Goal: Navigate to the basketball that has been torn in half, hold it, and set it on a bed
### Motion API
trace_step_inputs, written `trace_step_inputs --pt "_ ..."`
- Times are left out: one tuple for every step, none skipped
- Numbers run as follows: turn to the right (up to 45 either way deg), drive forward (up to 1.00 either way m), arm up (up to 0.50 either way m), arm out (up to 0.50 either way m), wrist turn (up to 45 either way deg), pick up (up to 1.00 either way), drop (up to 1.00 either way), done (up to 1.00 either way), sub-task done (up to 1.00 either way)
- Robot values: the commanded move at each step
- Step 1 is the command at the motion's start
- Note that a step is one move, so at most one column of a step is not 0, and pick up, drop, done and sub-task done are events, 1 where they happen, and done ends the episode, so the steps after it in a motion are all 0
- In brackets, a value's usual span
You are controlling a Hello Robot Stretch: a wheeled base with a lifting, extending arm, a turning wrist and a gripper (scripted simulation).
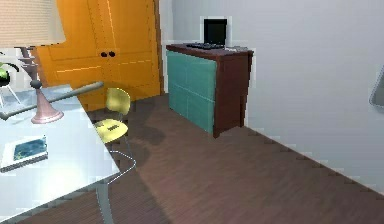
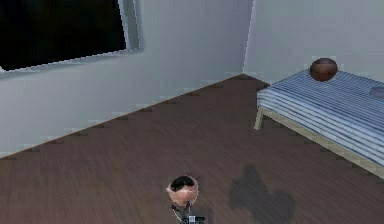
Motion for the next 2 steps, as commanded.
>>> trace_step_inputs --pt "0.0 0.00 0.50 0.00 0.0 0.00 0.00 0.00 0.00" --pt "0.0 0.00 0.48 0.00 0.0 0.00 0.00 0.00 0.00"
